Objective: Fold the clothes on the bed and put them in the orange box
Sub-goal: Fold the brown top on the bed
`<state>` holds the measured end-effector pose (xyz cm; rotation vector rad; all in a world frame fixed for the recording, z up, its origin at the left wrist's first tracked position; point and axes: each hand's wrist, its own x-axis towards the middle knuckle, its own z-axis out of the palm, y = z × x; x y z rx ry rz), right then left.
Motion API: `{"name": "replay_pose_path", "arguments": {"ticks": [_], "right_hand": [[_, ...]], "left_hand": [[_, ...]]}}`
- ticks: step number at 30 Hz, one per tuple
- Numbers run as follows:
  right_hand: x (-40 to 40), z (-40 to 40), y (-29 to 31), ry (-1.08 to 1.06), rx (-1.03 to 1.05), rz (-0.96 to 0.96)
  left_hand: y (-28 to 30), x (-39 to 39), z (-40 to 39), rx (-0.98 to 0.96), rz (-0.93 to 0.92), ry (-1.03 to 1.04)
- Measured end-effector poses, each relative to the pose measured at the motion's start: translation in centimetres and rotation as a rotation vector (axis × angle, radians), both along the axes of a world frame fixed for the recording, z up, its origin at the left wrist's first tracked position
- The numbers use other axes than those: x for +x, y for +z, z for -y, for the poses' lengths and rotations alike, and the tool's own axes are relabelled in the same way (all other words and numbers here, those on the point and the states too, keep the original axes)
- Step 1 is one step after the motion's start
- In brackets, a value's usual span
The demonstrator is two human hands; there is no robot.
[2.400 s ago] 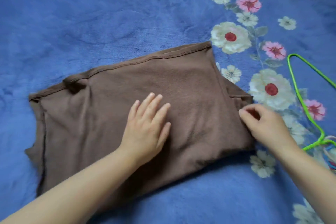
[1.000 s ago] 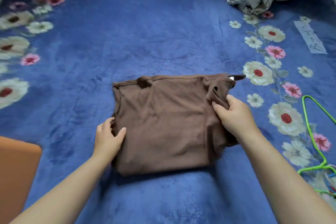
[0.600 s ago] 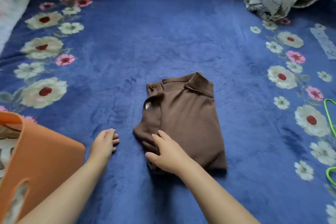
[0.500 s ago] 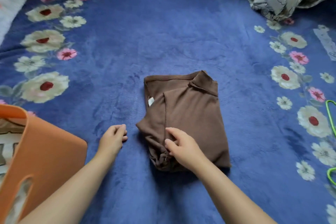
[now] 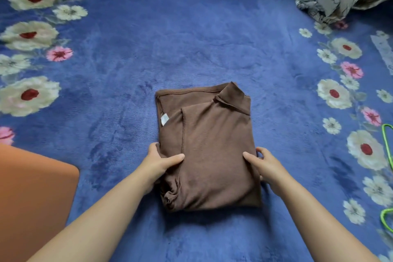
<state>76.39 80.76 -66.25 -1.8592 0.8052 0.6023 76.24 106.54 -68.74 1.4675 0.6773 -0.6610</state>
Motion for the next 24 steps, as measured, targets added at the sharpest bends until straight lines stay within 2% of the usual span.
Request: {"name": "replay_pose_path", "arguments": {"ticks": [2, 6, 8, 10, 11, 13, 15, 17, 21, 24], "right_hand": [[-1.1, 0.8, -0.9, -0.033, 0.119, -0.011], [-2.8, 1.2, -2.3, -0.048, 0.26, 0.005], [-3.3, 1.1, -2.2, -0.056, 0.355, 0.038], [-3.8, 1.8, -1.7, 0.019, 0.458, 0.013], [-4.2, 2.4, -1.2, 0.084, 0.517, -0.058], [-5.2, 3.5, 0.4, 0.304, 0.569, -0.298], [-6.5, 4.5, 1.3, 0.543, 0.475, -0.498], [-7.0, 4.8, 0.9, 0.564, 0.364, -0.492], [-5.7, 3.6, 0.4, 0.084, 0.343, -0.128], [-5.0, 2.1, -0.2, -0.056, 0.406, -0.062]], "left_hand": [[-0.5, -1.4, 0.2, -0.071, 0.041, -0.01], [-1.3, -3.4, 0.6, -0.055, 0.095, 0.062], [-0.9, -3.5, 0.4, -0.092, 0.095, 0.012], [0.0, -3.5, -0.2, -0.175, 0.065, -0.197], [0.7, -3.7, -0.8, -0.217, 0.004, -0.342], [1.7, -4.0, -2.1, -0.241, -0.185, -0.613], [2.3, -4.5, -2.7, -0.207, -0.31, -0.795], [2.1, -4.8, -2.5, -0.16, -0.32, -0.734], [1.7, -4.8, -0.3, -0.096, -0.141, -0.263], [1.5, -4.3, 0.6, -0.145, -0.107, -0.133]]}}
